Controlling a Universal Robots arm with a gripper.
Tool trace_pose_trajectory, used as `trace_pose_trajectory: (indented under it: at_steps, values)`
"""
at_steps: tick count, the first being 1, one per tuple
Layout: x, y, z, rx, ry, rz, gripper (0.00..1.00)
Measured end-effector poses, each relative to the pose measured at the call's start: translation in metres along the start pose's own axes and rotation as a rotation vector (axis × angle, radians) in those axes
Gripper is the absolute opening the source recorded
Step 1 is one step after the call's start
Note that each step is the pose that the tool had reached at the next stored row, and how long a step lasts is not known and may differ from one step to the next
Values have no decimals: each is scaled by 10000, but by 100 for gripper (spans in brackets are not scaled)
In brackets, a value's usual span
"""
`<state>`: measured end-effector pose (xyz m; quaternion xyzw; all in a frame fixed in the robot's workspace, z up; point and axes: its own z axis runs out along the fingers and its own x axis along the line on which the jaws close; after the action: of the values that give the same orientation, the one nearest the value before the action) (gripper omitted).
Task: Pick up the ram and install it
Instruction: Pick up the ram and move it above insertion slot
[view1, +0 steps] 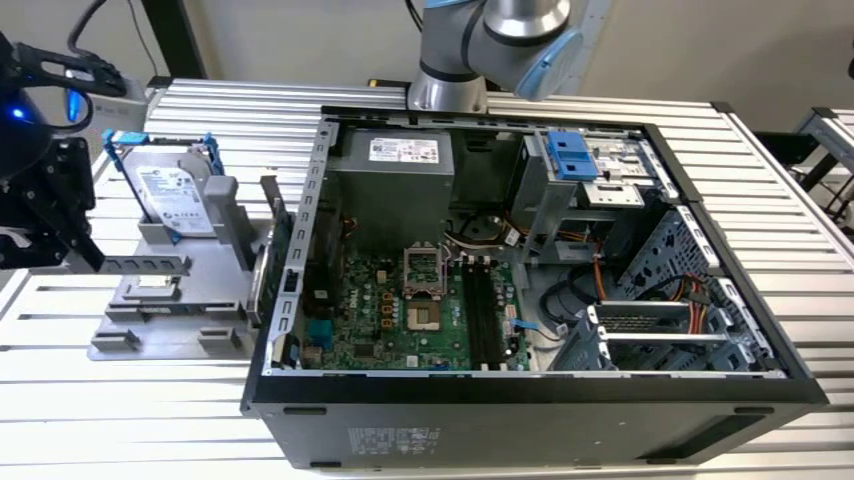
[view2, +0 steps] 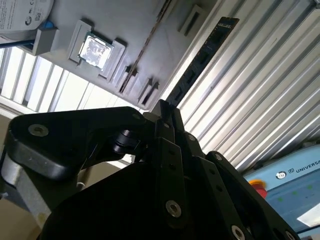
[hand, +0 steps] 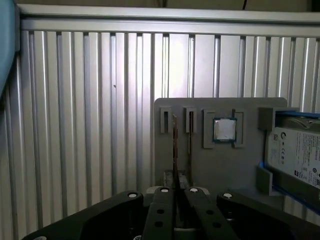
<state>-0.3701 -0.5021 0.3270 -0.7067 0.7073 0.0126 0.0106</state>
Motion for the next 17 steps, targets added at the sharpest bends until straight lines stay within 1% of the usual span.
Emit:
trace_pose_trajectory:
  at_steps: [17]
  values:
    - [-11, 1, -274, 0, 0, 0, 0]
